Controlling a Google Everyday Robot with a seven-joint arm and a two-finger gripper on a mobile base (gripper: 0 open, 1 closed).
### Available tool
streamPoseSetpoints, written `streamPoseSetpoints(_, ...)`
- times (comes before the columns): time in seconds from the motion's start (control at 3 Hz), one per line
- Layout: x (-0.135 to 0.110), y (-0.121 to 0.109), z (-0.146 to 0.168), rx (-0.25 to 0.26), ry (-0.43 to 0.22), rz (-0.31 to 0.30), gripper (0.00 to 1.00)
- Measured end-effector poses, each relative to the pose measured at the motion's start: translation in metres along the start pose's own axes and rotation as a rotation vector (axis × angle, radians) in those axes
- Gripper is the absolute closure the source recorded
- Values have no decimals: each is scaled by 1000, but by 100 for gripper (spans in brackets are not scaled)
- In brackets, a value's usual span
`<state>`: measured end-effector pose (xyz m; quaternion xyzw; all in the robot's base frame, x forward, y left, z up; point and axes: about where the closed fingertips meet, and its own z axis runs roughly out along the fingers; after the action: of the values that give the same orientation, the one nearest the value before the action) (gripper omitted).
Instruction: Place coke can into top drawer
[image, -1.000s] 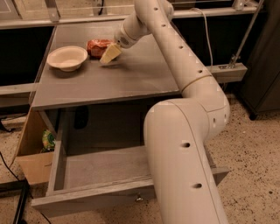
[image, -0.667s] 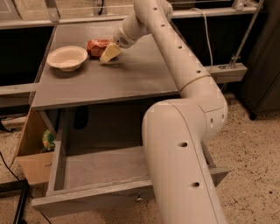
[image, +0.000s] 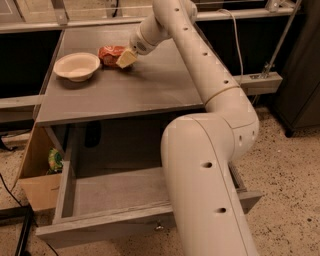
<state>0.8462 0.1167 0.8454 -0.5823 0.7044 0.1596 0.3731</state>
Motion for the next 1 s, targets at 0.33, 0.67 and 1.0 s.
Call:
streamPoseSetpoints(0.33, 0, 0, 0, 0, 0, -1, 100)
streamPoseSetpoints(0.67, -1, 1, -1, -2, 0, -5, 100)
streamPoseSetpoints(1.0, -5, 3, -22, -2, -5, -21, 100)
